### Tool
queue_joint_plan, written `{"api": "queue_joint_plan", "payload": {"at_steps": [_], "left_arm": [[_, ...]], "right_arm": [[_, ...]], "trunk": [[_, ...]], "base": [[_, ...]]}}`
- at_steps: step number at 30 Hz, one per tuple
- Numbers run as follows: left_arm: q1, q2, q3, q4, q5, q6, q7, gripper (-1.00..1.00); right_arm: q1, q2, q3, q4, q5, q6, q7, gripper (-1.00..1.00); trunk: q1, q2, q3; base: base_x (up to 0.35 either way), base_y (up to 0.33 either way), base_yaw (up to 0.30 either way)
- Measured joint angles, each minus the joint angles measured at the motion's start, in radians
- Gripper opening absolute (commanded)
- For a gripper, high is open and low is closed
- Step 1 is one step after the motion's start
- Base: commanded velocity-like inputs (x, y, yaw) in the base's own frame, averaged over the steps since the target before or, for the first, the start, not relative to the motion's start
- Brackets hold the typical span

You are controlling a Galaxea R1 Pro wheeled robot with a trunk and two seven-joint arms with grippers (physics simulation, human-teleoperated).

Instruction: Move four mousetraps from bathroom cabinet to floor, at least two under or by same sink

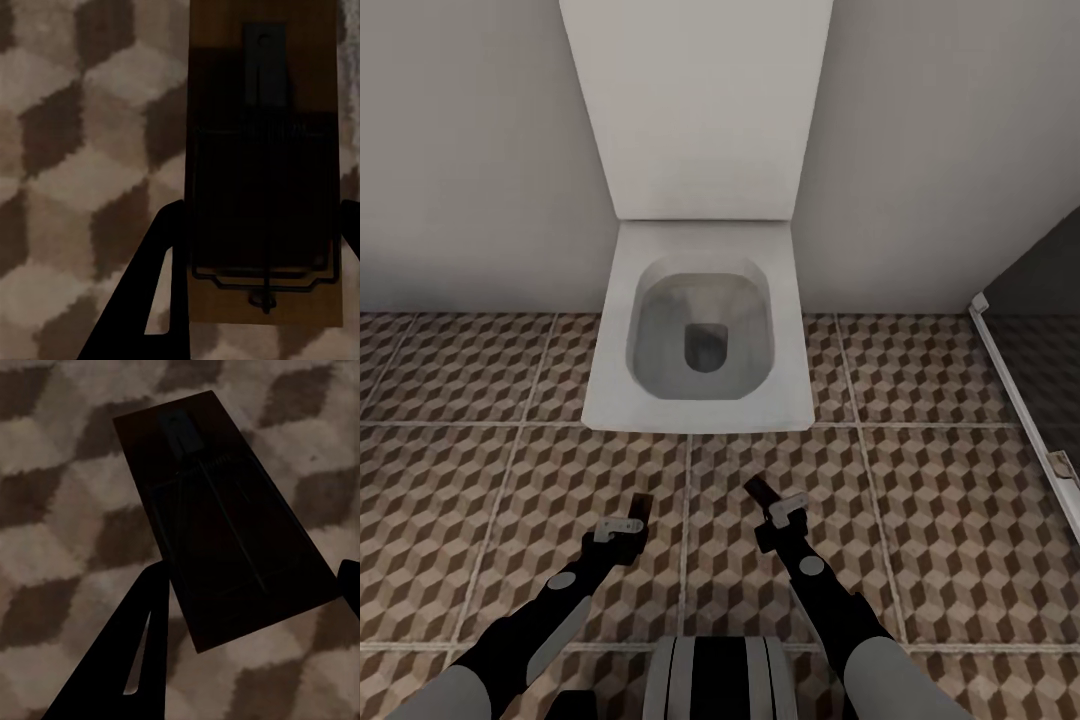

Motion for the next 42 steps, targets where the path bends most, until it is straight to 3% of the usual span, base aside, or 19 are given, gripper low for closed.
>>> {"api": "queue_joint_plan", "payload": {"at_steps": [11,29,35,42], "left_arm": [[0.000,0.000,0.001,-0.003,0.000,0.000,0.000,-1.00],[0.000,0.000,0.001,-0.003,0.000,0.000,0.000,-1.00],[0.000,0.000,0.001,-0.003,0.000,0.000,0.000,-1.00],[0.000,0.000,0.002,-0.003,0.000,0.000,0.000,-1.00]], "right_arm": [[0.000,0.000,0.000,0.001,0.000,0.000,-0.001,-1.00],[0.000,0.000,0.000,0.001,0.000,-0.001,-0.001,-1.00],[0.000,0.000,0.000,0.001,0.000,-0.001,-0.001,-1.00],[0.000,0.000,0.000,-0.007,0.001,-0.027,-0.002,-1.00]], "trunk": [[0.000,0.000,0.000],[0.008,-0.004,-0.070],[0.008,-0.004,-0.070],[0.011,-0.006,-0.097]], "base": [[0.000,0.000,0.000],[0.000,0.000,0.000],[0.000,0.000,0.000],[0.000,0.000,0.000]]}}
